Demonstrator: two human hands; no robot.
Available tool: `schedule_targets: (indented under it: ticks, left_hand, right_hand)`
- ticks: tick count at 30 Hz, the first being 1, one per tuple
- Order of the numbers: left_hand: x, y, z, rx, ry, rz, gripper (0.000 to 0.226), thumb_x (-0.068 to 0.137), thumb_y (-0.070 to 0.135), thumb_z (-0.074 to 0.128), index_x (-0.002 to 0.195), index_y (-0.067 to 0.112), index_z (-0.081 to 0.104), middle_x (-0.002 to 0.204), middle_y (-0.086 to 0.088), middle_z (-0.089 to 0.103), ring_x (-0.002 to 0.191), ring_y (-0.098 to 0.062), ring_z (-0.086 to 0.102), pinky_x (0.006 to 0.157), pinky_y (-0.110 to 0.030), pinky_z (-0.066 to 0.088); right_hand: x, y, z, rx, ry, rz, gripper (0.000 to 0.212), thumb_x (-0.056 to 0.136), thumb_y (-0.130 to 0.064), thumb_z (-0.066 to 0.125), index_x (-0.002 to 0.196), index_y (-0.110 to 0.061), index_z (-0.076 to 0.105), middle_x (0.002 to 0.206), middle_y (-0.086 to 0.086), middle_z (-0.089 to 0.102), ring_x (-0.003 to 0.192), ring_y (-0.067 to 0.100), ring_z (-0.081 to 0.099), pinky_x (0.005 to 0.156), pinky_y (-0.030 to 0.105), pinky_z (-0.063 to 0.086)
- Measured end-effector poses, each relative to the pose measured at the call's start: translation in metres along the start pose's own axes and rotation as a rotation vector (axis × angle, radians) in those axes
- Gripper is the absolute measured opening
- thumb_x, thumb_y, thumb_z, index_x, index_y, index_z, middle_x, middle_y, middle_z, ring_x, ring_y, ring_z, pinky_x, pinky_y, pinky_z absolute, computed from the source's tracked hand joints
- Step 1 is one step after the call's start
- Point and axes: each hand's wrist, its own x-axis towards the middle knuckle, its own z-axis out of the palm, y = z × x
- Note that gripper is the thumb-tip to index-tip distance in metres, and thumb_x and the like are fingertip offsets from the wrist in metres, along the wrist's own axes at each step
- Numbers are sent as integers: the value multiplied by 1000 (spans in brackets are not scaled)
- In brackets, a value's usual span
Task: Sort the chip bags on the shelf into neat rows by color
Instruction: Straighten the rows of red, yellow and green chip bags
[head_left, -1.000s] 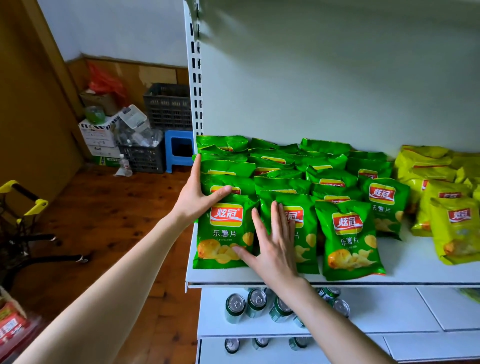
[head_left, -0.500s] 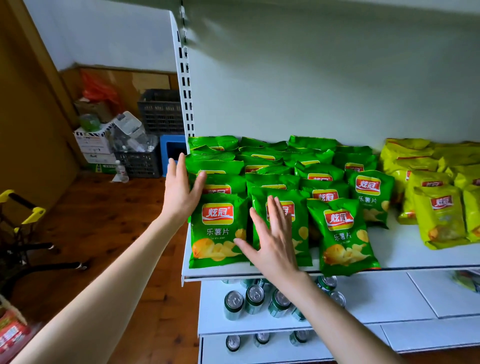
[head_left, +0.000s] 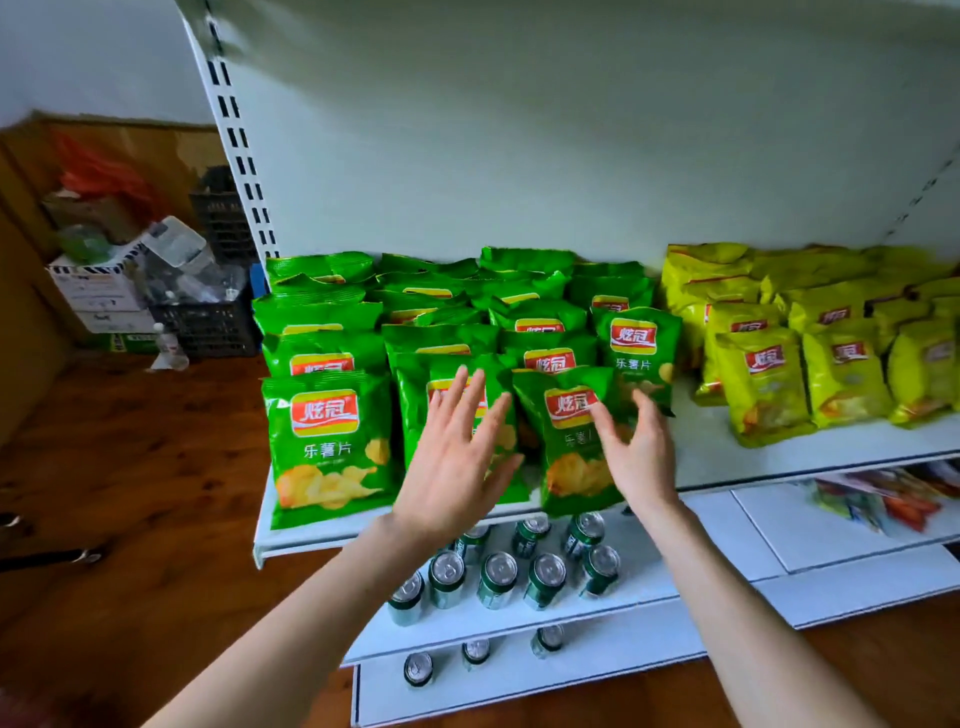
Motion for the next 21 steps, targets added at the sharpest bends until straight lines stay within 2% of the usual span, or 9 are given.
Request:
schedule_targets:
  ticks: [2, 4, 8, 11, 15, 17, 19, 21]
  left_hand:
    - [-2, 9, 12, 56, -66, -27, 61, 85, 45, 42, 124, 1, 56, 131, -31, 50, 124, -49, 44, 97, -62, 28]
    - [-2, 14, 19, 113, -98, -62, 63, 84, 49, 41, 125, 4, 57, 133, -29, 50, 126, -47, 43, 97, -61, 28]
    - [0, 27, 30, 158, -63, -118, 65, 82, 55, 41, 133, 14, 43, 140, -26, 44, 135, -41, 30, 99, -61, 20]
    - [4, 36, 37, 194, -85, -192, 68, 81, 59, 38, 138, 21, 38, 143, -24, 41, 135, -38, 24, 99, -63, 22]
    - [5, 35, 45, 211, -129, -241, 67, 82, 58, 36, 141, 24, 35, 143, -24, 40, 135, -40, 28, 96, -66, 31]
    - [5, 36, 45, 220, -134, -248, 67, 85, 61, 33, 140, 24, 36, 143, -25, 40, 133, -42, 34, 97, -65, 28]
    - [5, 38, 45, 220, -130, -263, 66, 90, 65, 23, 140, 24, 37, 143, -25, 40, 134, -42, 33, 98, -64, 22]
    - [6, 40, 45, 213, -121, -279, 68, 91, 67, 16, 138, 24, 38, 143, -26, 39, 135, -40, 29, 98, -64, 20]
  right_hand:
    - [2, 5, 0, 16, -79, 23, 64, 89, -45, 51, 137, -6, 36, 139, 12, 45, 127, 26, 42, 100, 34, 37]
    - [6, 7, 2, 61, -62, -3, 60, 88, -42, 54, 134, -5, 41, 133, 13, 51, 121, 26, 48, 95, 32, 39]
    - [22, 1, 5, 244, 60, -53, 52, 84, -28, 65, 122, 2, 47, 117, 17, 57, 104, 22, 53, 82, 18, 36]
    - [28, 0, 10, 284, -8, -107, 49, 83, -26, 67, 118, 2, 48, 113, 14, 55, 99, 16, 48, 79, 13, 32]
    - [30, 10, 11, 328, -102, -148, 46, 85, -26, 64, 119, 1, 47, 107, 5, 51, 95, 13, 47, 74, 9, 32]
    - [40, 14, 3, 344, -78, -176, 43, 86, -25, 64, 117, 1, 49, 106, 3, 50, 96, 14, 47, 74, 6, 31]
    - [60, 19, -7, 338, 36, -204, 41, 85, -26, 64, 113, 2, 53, 107, 10, 55, 100, 21, 51, 81, 8, 31]
    - [86, 27, -13, 253, 129, -217, 45, 81, -26, 66, 112, 4, 55, 110, 19, 59, 105, 32, 53, 90, 22, 34]
